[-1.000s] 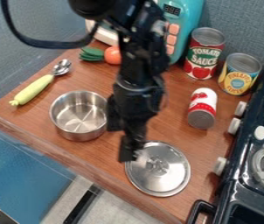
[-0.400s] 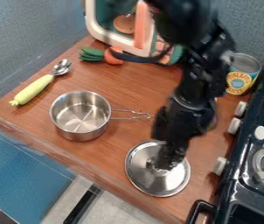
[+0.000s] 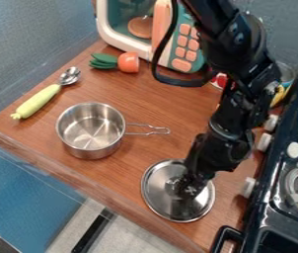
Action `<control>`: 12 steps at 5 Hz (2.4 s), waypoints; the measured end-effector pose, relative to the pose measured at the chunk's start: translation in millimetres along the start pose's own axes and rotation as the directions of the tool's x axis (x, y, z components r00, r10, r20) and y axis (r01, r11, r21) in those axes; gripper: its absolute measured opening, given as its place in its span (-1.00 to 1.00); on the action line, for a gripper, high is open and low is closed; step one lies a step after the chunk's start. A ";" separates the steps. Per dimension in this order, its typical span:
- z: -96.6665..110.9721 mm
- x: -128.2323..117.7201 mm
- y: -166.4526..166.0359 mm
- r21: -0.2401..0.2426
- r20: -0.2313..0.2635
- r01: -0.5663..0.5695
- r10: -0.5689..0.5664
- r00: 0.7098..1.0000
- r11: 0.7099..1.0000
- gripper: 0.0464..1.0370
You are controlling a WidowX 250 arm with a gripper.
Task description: Put the silver lid on top of the silver pan
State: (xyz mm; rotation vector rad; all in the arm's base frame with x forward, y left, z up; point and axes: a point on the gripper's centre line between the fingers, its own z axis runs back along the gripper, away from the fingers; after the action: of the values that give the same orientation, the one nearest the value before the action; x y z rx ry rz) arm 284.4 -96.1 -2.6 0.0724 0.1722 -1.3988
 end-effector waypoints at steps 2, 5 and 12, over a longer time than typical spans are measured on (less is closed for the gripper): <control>-8.8 -8.4 -8.7 -0.002 0.038 0.078 -0.078 0.996 0.997 0.25; -8.8 -12.7 -10.9 0.019 0.046 0.074 -0.075 0.996 0.997 -0.97; 40.1 -122.4 10.9 0.060 0.111 -0.353 0.345 0.932 0.934 -0.99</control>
State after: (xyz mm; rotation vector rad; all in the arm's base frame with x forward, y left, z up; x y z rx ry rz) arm 278.5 18.8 56.3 0.0948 0.0183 -1.0495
